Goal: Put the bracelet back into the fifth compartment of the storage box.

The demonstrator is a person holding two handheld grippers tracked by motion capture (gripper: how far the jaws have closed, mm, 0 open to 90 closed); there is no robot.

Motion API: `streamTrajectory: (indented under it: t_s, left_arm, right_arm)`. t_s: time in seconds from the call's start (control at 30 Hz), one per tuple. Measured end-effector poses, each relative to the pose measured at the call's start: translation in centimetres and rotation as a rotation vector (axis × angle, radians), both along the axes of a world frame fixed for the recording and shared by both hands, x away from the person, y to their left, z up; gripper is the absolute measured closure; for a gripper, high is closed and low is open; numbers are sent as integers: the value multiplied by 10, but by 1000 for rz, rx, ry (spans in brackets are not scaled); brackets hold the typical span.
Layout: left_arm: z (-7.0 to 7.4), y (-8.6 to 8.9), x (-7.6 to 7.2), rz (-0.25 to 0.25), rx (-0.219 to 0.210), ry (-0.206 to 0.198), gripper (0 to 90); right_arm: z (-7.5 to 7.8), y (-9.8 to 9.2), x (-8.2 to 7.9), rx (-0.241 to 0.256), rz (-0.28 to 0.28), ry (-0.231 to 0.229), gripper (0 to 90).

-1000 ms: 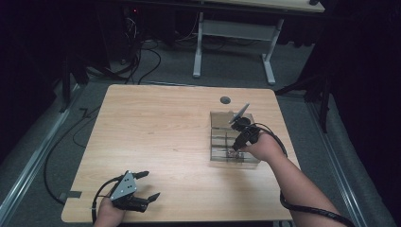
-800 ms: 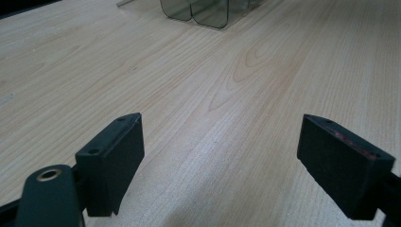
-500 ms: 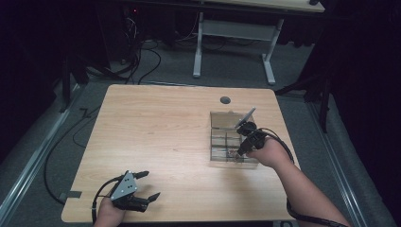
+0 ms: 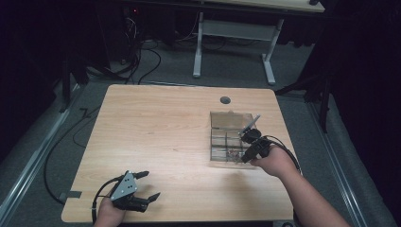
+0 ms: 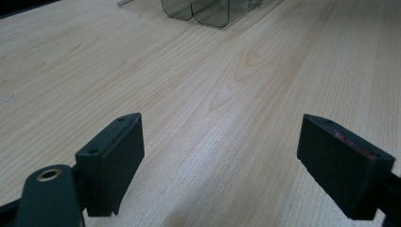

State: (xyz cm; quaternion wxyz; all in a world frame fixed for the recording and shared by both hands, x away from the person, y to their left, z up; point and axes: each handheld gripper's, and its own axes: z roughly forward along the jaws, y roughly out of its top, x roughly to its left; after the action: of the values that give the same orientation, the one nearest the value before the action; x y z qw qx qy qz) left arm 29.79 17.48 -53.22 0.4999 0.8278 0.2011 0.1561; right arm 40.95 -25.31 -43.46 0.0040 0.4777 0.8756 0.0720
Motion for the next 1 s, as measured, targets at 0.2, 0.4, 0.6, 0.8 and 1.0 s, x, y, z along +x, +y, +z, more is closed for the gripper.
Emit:
streamTrajectory:
  t_s: [0.2,0.4,0.6,0.8,1.0]
  left_arm:
    - [0,0,0,0,1,0,163]
    - [0,0,0,-1,3,-1,163]
    - [0,0,0,0,2,-1,163]
    - [0,0,0,-1,4,0,163]
    - [0,0,0,-2,5,-1,163]
  right_arm:
    - [-8,0,-9,2,5,4,763]
    - [-21,-3,-17,5,1,4,733]
    - [-31,-6,-22,16,-19,-12,712]
    - [-38,-9,-30,44,-32,-45,686]
    - [-43,-15,-39,84,-45,-118,638]
